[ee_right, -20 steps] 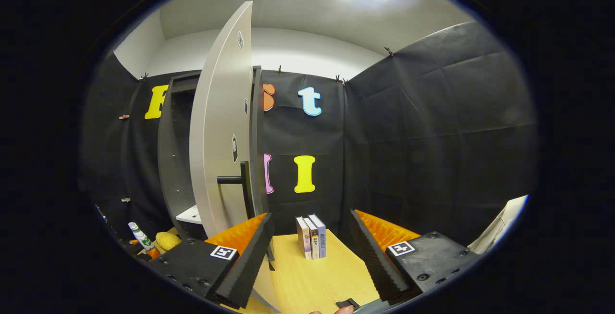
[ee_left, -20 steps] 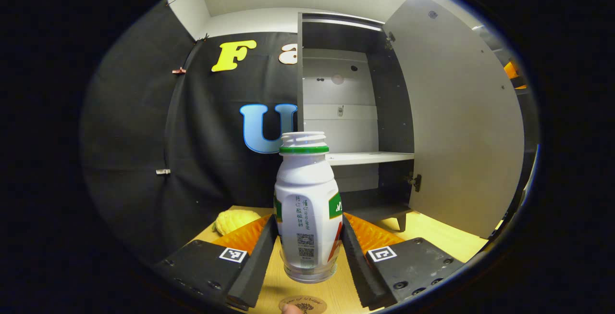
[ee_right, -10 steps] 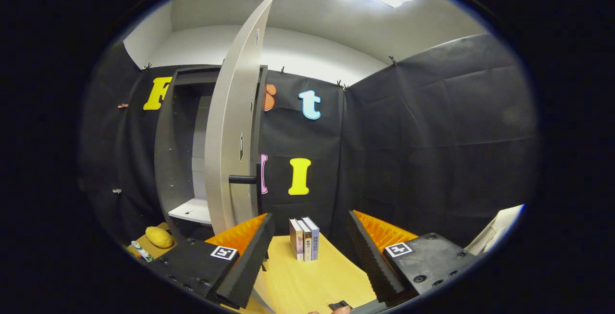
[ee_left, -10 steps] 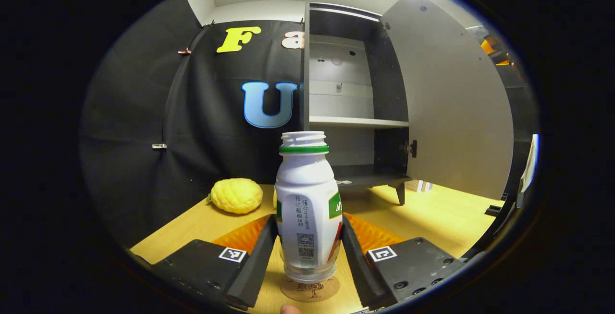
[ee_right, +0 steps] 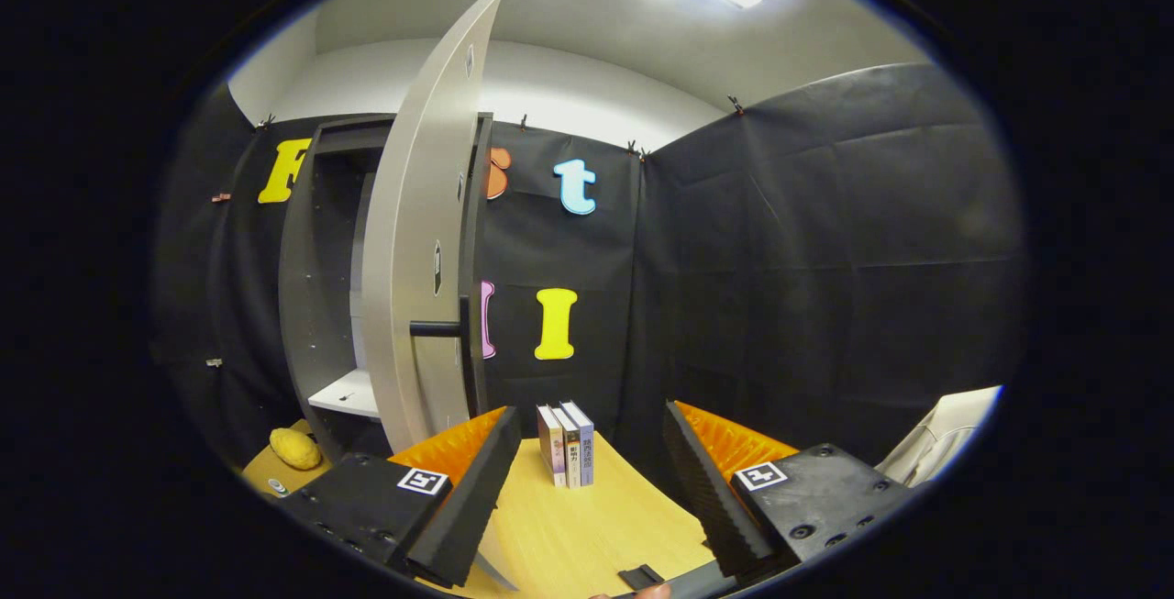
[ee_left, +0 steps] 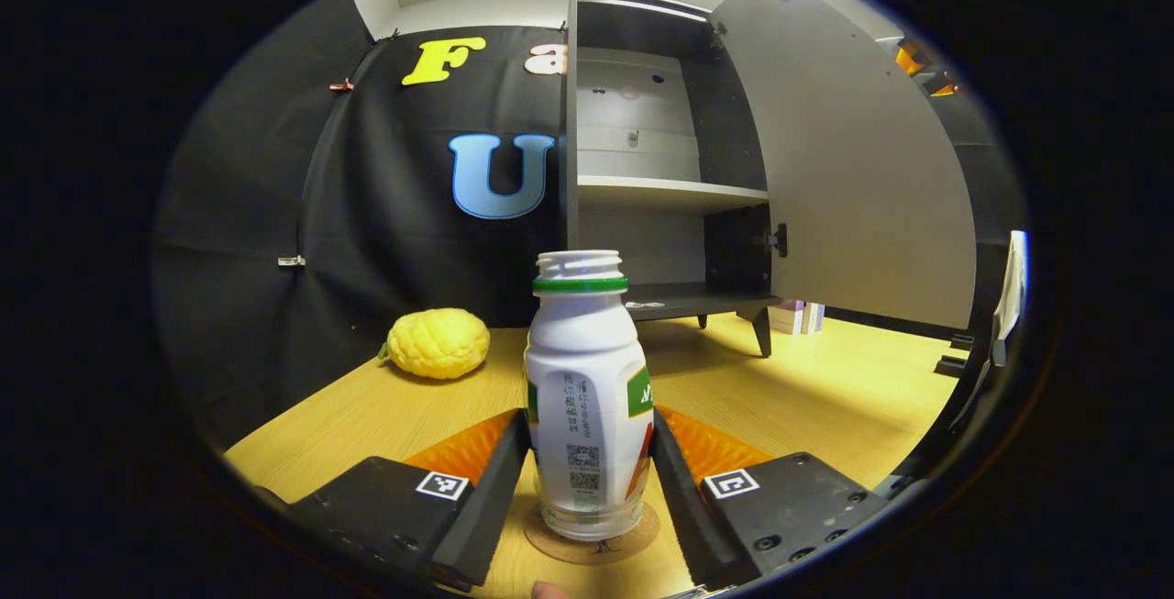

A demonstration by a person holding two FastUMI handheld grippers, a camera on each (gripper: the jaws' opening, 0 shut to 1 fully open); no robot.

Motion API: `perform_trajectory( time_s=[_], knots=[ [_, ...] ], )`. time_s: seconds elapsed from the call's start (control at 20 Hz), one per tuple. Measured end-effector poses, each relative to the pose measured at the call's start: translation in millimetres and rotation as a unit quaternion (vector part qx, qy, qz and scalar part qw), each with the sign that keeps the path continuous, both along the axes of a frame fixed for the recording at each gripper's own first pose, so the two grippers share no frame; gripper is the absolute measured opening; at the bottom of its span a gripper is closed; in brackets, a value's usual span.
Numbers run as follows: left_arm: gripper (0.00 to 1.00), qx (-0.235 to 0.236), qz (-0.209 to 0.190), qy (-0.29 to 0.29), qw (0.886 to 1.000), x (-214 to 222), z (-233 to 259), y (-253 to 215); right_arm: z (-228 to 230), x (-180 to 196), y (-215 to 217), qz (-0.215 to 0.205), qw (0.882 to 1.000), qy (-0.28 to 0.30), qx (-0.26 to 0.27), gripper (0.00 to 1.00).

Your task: Open the cabinet door with the right hand, grasp the bottle in the cabinet with the left hand and place it on the coaster, then close the cabinet door with the right hand.

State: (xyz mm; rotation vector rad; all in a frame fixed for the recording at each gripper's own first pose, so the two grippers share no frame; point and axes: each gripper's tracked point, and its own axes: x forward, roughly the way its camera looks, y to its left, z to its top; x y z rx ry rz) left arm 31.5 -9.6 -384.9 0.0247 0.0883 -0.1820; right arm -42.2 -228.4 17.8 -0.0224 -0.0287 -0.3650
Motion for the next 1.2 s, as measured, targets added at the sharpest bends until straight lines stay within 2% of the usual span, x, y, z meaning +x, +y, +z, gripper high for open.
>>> perform_trajectory(
  time_s=[0.2,0.35,0.55,0.75,0.9,1.2],
  knots=[
    [0.82,-0.004,0.006,0.011,1.000,-0.8,-2.0,1.6,-3.9,2.1,1.5,0.002,1.000,0.004,-0.001,0.98],
    [0.95,-0.006,0.002,0.025,1.000,-1.4,-1.4,-2.2,-5.3,3.1,-1.3,0.001,1.000,0.004,0.004,0.98],
    [0.95,-0.010,0.003,0.038,0.999,-6.9,15.1,-2.0,-3.9,3.7,-3.4,0.001,1.000,0.003,0.005,0.98],
    [0.95,-0.004,0.021,0.032,0.999,-13.3,57.2,0.2,-2.7,5.2,0.1,0.011,1.000,0.014,-0.006,0.97],
    [0.95,-0.004,0.034,0.017,0.999,-21.0,98.7,1.5,1.1,6.3,0.7,0.020,1.000,0.012,0.006,0.98],
    [0.97,-0.003,0.056,-0.014,0.998,-42.0,201.7,-4.5,15.2,8.3,-12.0,0.026,1.000,-0.005,0.001,0.98]
  ],
)
